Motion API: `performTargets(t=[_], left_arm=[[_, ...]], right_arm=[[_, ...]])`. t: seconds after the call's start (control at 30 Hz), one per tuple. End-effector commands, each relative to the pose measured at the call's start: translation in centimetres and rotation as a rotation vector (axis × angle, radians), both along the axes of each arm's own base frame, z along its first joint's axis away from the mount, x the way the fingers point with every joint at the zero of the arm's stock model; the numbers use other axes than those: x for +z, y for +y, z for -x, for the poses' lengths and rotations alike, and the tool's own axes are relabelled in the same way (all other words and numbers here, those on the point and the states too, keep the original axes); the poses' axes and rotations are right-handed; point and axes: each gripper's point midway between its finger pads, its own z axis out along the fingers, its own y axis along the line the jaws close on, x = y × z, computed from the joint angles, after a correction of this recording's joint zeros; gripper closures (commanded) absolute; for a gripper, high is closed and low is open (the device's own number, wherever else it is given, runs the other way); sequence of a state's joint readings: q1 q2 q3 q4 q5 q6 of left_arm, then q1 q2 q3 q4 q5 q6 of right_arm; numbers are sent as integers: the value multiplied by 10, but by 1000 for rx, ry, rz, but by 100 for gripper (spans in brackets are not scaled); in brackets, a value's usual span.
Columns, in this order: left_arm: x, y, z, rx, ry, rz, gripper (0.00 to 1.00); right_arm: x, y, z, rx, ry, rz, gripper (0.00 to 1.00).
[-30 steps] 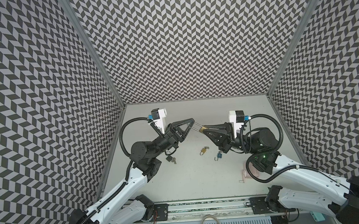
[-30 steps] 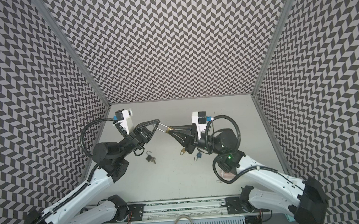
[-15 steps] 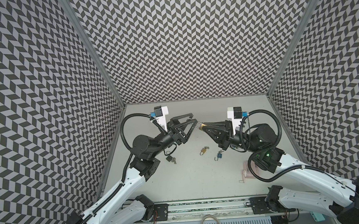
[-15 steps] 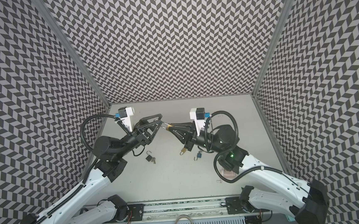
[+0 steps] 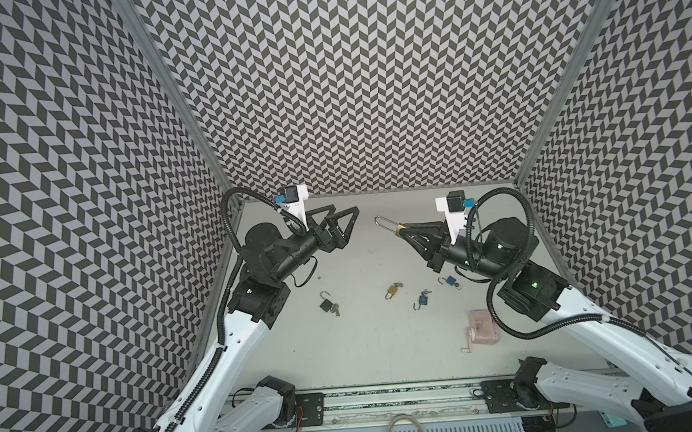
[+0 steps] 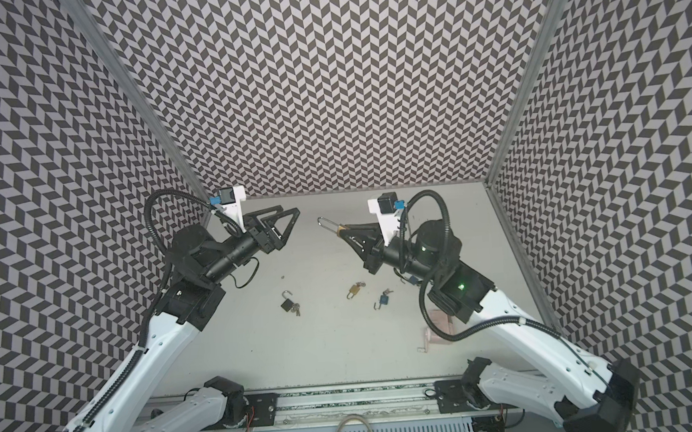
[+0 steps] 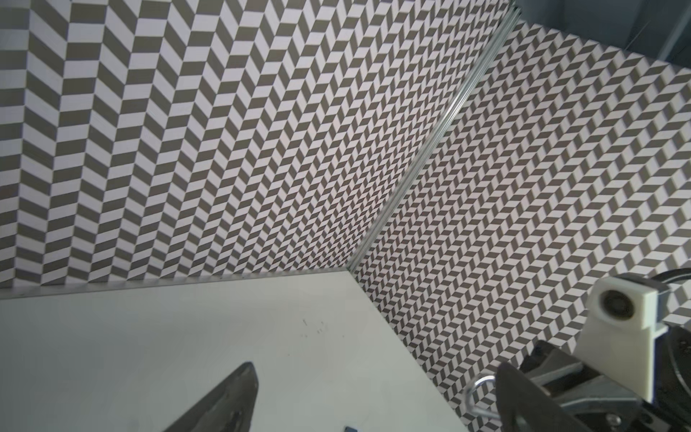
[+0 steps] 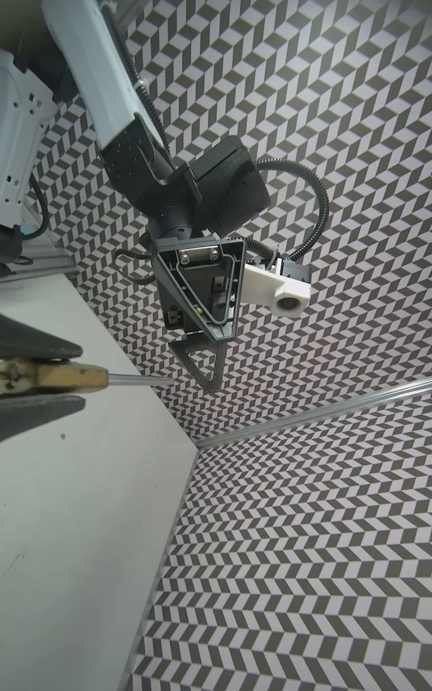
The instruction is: Lock with the key
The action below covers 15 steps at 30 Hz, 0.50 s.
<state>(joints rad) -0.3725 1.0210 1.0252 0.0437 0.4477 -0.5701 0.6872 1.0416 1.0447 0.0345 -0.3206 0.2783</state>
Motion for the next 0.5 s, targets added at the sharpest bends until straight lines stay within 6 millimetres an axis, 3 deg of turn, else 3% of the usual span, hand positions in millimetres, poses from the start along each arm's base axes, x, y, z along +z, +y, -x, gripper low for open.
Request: performTargets(t=[0.0,0.13,0.27,0.47], left_arm=[[-13,-2,0,-56,23,-91,2],[-20,2,-9,-63,24,-142,2],[-20,2,-14,-80,1,-154,2],[-18,-4,-11,-150,-64,-172,7]], right_arm=[[-1,-9,-11,35,-44,57,100],[-13,-17,-32,105,-34,79,100],[-26,-28,-55,214,85,13,100],[-42,-19,-46,501,100,-30,100]])
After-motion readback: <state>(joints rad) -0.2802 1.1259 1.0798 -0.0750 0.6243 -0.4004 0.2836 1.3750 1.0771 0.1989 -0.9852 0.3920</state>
